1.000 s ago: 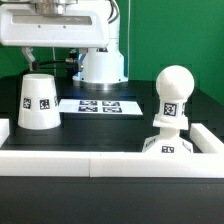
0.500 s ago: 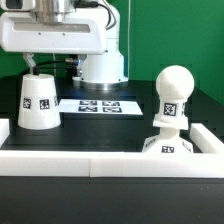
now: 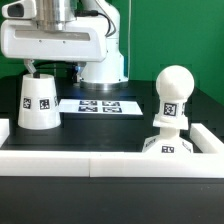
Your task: Assemble lamp
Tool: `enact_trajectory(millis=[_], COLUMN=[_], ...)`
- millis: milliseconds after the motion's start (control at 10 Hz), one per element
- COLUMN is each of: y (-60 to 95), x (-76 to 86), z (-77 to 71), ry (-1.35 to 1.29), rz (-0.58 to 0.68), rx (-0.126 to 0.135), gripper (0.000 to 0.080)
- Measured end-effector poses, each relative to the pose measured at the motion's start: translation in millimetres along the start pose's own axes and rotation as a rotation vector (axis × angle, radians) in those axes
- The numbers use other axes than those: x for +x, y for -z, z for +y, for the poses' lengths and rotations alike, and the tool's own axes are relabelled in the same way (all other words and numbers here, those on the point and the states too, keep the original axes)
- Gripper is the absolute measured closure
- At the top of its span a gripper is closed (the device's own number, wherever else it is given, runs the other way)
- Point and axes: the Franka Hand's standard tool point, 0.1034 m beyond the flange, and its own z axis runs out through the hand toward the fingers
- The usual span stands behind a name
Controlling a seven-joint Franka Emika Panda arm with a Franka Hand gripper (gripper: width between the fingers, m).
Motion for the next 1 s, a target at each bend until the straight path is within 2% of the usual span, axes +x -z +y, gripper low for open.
enact_trajectory(millis=[100,200,300,400,500,600,700,1000], y=[0.2,-0.5,-2.6,-5.2,-7.8,-8.6,-7.4,-7.6], x=[0.3,-0.1,-1.1,-2.3,-3.4,-3.5,-2.2,-2.3], z=[0.0,0.4,1.7,2.8,1.8,-0.4,-2.4,-2.4], ry=[0.0,0.002,0.004,0.009,0.012,0.017,0.022,0.022], rz=[0.0,-0.001,-0.006,-0.009,-0.013,-0.015,-0.012,-0.012], rx=[0.0,0.0,-0.002,-0.005,-0.007,-0.007,-0.007,-0.007], gripper=[0.0148,0.0148,0.0323,0.0323,0.0514,0.0653,0.0748,0.0756])
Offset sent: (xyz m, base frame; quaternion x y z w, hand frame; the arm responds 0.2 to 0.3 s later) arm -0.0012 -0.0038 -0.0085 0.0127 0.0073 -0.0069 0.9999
